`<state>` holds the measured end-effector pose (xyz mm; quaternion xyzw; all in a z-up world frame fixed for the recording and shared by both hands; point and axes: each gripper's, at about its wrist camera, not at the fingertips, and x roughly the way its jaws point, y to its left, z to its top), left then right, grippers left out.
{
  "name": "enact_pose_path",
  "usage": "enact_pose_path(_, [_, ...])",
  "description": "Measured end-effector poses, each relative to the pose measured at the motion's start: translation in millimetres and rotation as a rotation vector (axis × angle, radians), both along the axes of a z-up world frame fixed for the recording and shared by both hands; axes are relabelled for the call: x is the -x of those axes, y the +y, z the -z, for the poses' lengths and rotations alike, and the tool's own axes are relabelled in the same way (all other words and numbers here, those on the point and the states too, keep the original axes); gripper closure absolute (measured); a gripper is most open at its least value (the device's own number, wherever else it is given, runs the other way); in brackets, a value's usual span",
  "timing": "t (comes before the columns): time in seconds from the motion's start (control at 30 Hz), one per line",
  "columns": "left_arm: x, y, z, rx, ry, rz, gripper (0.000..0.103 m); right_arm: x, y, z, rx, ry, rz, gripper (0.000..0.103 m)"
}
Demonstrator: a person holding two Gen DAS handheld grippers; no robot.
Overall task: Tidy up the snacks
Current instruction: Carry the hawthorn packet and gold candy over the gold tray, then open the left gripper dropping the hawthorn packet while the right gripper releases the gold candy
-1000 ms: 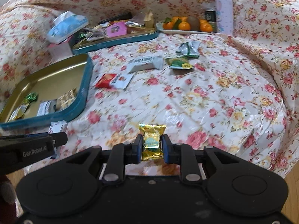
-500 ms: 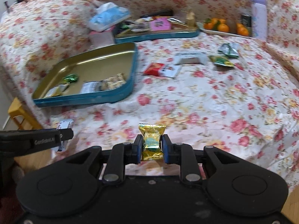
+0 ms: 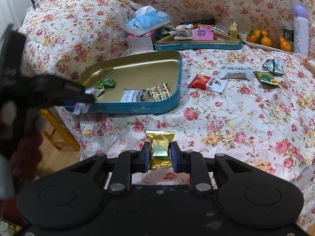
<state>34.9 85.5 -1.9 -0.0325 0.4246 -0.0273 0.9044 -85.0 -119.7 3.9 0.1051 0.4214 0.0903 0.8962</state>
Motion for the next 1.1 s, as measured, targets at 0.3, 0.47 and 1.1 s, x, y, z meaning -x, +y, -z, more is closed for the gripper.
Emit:
enact_pose_path(0.3, [-40, -3, 14, -0.013, 0.041, -0.011, 0.075, -15, -7, 4, -0.010, 0.005, 0.012, 0.079])
enact_pose_path(0.47, [-45, -1, 18, -0.017, 0.049, -0.020, 0.075, -38, 1, -4, -0.001, -0.044, -0.015, 0.079])
enact_pose_path(1.1, [-32, 14, 17, 0.059, 0.057, -0.060, 0.068, -142, 44, 1, 0.043, -0.100, -0.035, 0.079])
